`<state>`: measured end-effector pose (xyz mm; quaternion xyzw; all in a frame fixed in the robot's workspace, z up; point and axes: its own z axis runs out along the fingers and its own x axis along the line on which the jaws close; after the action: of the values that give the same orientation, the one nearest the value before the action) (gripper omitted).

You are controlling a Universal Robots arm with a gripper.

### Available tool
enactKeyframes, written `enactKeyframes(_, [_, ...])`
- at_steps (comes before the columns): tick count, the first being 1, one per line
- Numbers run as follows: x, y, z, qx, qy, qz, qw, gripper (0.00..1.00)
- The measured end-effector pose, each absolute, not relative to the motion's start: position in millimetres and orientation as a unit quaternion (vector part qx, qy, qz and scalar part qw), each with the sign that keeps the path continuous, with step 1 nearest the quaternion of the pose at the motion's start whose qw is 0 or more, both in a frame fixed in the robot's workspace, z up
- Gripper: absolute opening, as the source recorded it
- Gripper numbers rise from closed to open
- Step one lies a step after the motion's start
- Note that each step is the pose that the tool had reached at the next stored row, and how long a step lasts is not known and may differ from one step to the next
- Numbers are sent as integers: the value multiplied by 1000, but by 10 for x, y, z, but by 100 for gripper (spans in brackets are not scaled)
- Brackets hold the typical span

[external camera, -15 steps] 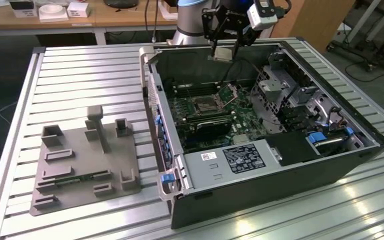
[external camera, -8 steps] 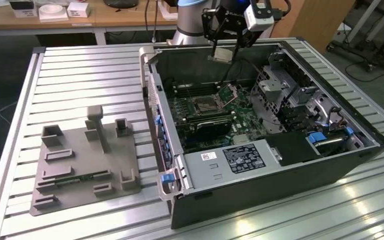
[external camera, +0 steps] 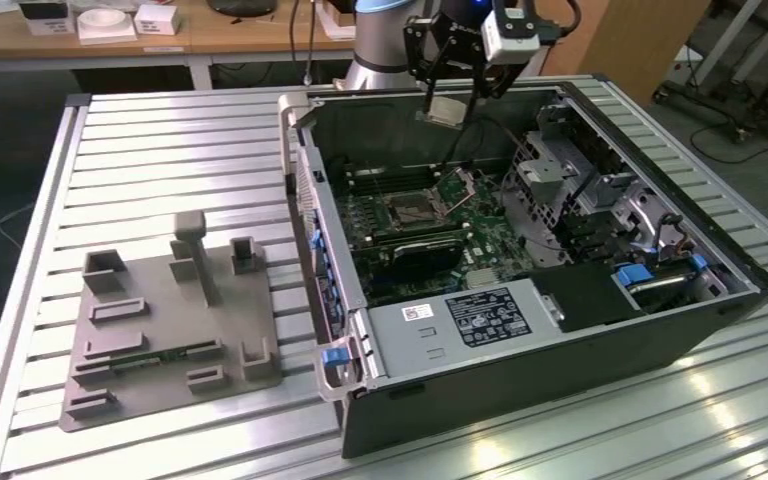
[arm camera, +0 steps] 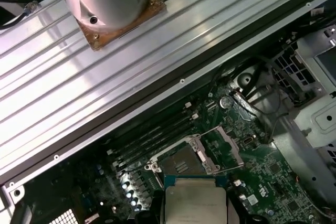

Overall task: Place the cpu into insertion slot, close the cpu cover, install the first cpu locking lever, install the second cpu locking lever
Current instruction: 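Place the cpu into insertion slot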

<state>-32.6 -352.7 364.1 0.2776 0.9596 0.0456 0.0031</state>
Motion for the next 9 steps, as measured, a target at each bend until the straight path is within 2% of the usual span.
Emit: enactKeyframes(9, [-327, -3527, 3635, 314, 948, 46, 5, 54])
